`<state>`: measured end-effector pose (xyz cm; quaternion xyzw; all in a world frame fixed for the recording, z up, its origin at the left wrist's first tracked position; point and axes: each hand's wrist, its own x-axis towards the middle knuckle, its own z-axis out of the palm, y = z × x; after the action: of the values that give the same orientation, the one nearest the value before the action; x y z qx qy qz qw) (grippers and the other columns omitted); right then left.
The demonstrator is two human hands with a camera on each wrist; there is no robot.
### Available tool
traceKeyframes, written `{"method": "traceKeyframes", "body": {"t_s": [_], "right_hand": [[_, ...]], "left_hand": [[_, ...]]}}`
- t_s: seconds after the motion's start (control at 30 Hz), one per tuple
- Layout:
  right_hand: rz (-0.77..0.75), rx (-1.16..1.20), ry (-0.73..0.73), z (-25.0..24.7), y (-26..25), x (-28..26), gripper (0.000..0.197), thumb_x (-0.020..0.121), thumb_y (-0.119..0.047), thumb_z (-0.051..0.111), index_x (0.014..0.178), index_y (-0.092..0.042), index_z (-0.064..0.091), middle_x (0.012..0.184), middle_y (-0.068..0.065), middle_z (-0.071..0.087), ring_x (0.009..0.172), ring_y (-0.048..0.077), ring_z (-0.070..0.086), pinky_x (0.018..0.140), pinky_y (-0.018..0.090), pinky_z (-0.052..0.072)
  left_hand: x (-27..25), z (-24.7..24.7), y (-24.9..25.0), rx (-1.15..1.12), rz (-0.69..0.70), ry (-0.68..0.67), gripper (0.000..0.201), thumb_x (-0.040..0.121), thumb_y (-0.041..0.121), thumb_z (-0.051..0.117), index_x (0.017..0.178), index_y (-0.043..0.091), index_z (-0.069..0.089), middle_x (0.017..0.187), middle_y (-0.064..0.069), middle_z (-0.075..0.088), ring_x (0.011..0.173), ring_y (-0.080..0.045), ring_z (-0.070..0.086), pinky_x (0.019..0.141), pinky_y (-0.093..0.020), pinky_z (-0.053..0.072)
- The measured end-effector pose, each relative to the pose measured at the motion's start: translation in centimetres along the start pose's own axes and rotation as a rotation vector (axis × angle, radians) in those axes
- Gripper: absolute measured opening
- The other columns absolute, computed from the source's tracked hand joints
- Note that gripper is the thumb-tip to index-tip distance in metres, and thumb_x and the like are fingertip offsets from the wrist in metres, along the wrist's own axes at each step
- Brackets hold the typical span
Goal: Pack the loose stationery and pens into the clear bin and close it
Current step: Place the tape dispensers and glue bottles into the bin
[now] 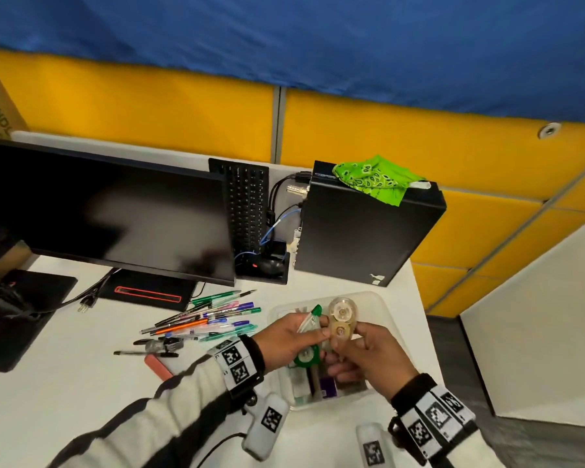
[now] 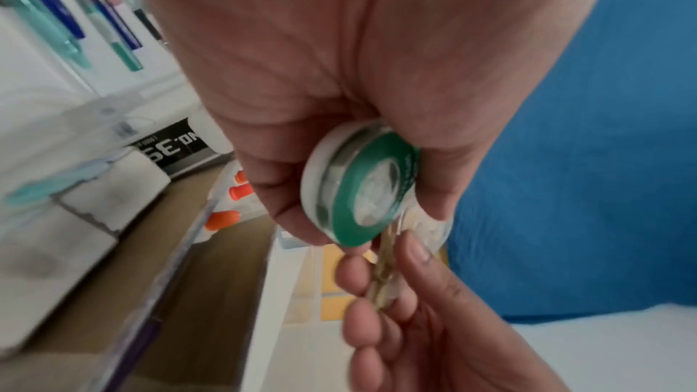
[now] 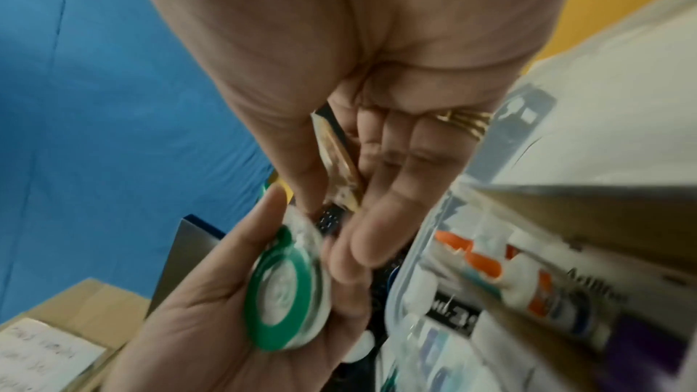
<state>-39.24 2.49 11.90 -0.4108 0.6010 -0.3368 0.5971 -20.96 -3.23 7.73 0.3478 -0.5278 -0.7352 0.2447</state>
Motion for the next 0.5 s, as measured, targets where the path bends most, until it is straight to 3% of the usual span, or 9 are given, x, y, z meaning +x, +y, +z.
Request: {"method": "traceKeyframes", "body": {"t_s": [0.1,0.13,0.2,0.27,0.37,0.5], "right_hand": [[-0.028,-0.099,0.071,-1.9,1.2,-0.1,0.014,0.098,-0.012,0.061,0.088,-0.005,0.068,0.064,0.013,0.066,0.054,0.027,0.061,0.056,0.038,0.051],[-0.05,-0.136,0.092,-2.5,1.5,-0.1,0.021,0.099,-0.014,0.06,0.08,-0.005,0.063,0.059,0.009,0.059,0.051,0.026,0.056,0.055,0.038,0.047],[-0.104,-0.217,0.092,-3.4,1.6,-0.4,0.029,0.098,-0.019,0.061,0.071,-0.009,0.06,0.055,0.003,0.048,0.048,0.024,0.049,0.051,0.036,0.043],[-0.142,-0.309,0.019,-3.9,1.4,-0.9,0.031,0.096,-0.024,0.065,0.066,-0.015,0.062,0.053,-0.002,0.047,0.047,0.02,0.047,0.049,0.032,0.042],[-0.151,-0.404,-0.113,-3.9,0.9,-1.4,0.027,0.091,-0.023,0.073,0.066,-0.016,0.067,0.054,-0.002,0.057,0.048,0.013,0.054,0.05,0.027,0.044],[-0.117,-0.325,-0.152,-3.3,0.5,-1.1,0.013,0.086,-0.018,0.078,0.083,-0.005,0.075,0.068,0.014,0.071,0.057,0.016,0.065,0.049,0.022,0.048]], "left_hand": [[0.0,-0.4,0.0,0.016,-0.11,0.111,0.025,0.092,0.026,0.059,0.111,0.019,0.074,0.115,-0.007,0.073,0.107,-0.024,0.069,0.092,-0.036,0.054],[0.0,-0.7,-0.2,-0.052,-0.17,0.148,0.032,0.083,0.029,0.056,0.109,0.019,0.073,0.112,-0.012,0.073,0.1,-0.031,0.07,0.082,-0.039,0.056],[-0.2,-1.4,-0.5,-0.18,-0.247,0.196,0.035,0.074,0.027,0.049,0.105,0.018,0.064,0.095,-0.015,0.066,0.073,-0.032,0.066,0.056,-0.032,0.056],[-0.4,-1.7,-0.3,-0.193,-0.265,0.206,0.024,0.084,0.02,0.042,0.102,0.019,0.057,0.083,-0.011,0.06,0.062,-0.028,0.06,0.045,-0.027,0.051],[-0.3,-1.5,-0.1,-0.111,-0.262,0.188,0.021,0.096,0.008,0.039,0.101,0.02,0.056,0.077,-0.008,0.065,0.061,-0.026,0.064,0.046,-0.027,0.053],[0.0,-0.6,-0.2,0.054,-0.184,0.138,0.015,0.098,0.004,0.053,0.102,0.017,0.059,0.095,-0.008,0.065,0.079,-0.02,0.065,0.063,-0.032,0.056]]}}
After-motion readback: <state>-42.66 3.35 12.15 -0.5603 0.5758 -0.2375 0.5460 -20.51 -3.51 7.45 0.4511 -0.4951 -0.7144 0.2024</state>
